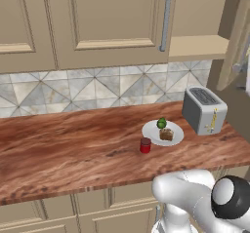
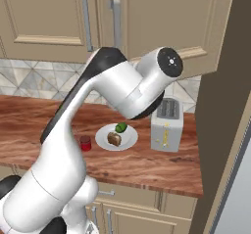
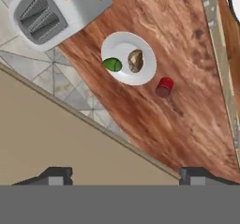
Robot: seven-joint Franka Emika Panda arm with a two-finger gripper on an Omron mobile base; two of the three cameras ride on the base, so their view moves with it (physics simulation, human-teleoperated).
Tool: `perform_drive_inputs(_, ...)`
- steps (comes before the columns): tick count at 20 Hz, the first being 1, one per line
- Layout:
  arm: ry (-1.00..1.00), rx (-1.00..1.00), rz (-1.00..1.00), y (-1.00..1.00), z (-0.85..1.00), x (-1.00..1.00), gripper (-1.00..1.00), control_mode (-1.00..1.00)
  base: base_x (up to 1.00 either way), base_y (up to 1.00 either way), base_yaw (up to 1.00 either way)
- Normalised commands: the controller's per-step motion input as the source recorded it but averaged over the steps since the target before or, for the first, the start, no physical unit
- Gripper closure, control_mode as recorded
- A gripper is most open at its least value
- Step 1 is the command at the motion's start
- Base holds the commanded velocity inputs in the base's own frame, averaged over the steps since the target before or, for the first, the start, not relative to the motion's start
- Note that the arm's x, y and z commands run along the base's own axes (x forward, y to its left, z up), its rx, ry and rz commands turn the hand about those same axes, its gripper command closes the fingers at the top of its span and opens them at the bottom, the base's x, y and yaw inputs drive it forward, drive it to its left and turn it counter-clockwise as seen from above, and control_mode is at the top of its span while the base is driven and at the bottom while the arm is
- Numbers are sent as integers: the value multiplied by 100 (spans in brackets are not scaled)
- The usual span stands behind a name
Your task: Pick the avocado and bread from the counter and place them on the plate. Then pick the jam from the cabinet and place it next to the plate. Lastly close the cabinet door.
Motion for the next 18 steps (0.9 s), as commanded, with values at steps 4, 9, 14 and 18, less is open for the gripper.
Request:
perform_drive_inputs(4,29,-14,0,70,69,100,-100,-100,0,0,0)
perform_drive_inputs(9,9,-5,0,22,32,100,-100,-100,0,0,0)
perform_drive_inputs(14,-11,-11,0,30,-29,100,-100,-100,0,0,0)
perform_drive_inputs(18,-23,-18,0,45,-63,100,-100,-100,0,0,0)
